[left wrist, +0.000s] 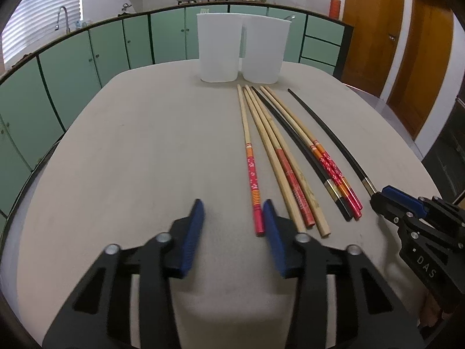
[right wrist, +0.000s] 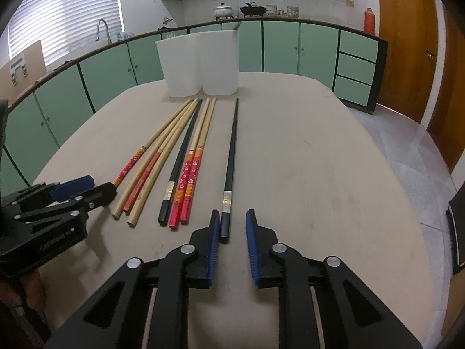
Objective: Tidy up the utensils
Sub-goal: 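Close the left gripper on a red-patterned chopstick while the right gripper grasps a black chopstick, then lift the red-patterned chopstick with the left gripper while the right gripper carries the black chopstick to the holder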
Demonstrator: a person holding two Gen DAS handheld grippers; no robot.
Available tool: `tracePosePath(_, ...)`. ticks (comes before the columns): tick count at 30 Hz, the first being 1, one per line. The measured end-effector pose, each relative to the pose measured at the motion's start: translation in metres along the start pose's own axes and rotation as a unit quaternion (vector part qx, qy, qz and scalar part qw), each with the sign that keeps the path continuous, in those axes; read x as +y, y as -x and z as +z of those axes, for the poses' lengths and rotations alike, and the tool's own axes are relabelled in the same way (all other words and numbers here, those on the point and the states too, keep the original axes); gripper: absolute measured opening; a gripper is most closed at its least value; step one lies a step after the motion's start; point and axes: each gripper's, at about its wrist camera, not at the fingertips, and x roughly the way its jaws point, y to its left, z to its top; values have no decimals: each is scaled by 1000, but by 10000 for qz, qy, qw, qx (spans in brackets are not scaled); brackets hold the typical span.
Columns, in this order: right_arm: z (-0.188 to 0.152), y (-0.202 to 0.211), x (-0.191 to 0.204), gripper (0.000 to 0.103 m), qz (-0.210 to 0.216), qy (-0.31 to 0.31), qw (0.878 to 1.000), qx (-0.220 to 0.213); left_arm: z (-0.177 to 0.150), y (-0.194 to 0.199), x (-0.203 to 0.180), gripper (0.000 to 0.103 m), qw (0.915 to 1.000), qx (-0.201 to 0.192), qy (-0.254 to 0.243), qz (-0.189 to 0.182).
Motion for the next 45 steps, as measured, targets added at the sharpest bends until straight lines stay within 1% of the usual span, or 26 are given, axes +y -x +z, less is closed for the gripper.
tracePosePath(3,0,-1,-1,12,-21,-47,10000,-28,1,-1,2,16,10000,-10,90,-2)
tracePosePath(4,1,-1,-1,7,-22,-40,10000,-33,2,-1,2,6,9999,-4,129,-32)
tracePosePath(5,1,-1,-1,7,-10,-33,10000,-36,3,-2,2,5,9999,11,150,-74)
tracePosePath(10,3,1,-3,7,58,-113,9999,-31,5,0,2,5,9996,21,196,-186)
tracePosePath(15,11,11,-7,7,94,-142,9998,-132,11,11,3,5,9997,-105,168,-174)
tracePosePath(18,18,22,-9,7,115,-150,9995,-249,16,22,2,5,9997,-202,82,-108)
tracePosePath(23,37,42,-11,6,146,-154,9983,-536,30,44,2,5,9988,-482,-26,-33)
tracePosePath(32,82,78,-12,6,374,-138,9928,-1131,71,88,5,5,9929,-1177,-32,-173)
tracePosePath(36,106,87,-13,6,481,-88,9902,-1305,92,101,8,5,9895,-1416,20,-291)
tracePosePath(42,147,94,-17,6,626,-36,9889,-1346,126,112,9,5,9849,-1677,-10,-432)
tracePosePath(45,172,92,-18,6,681,-13,9896,-1269,140,117,9,5,9831,-1764,-17,-485)
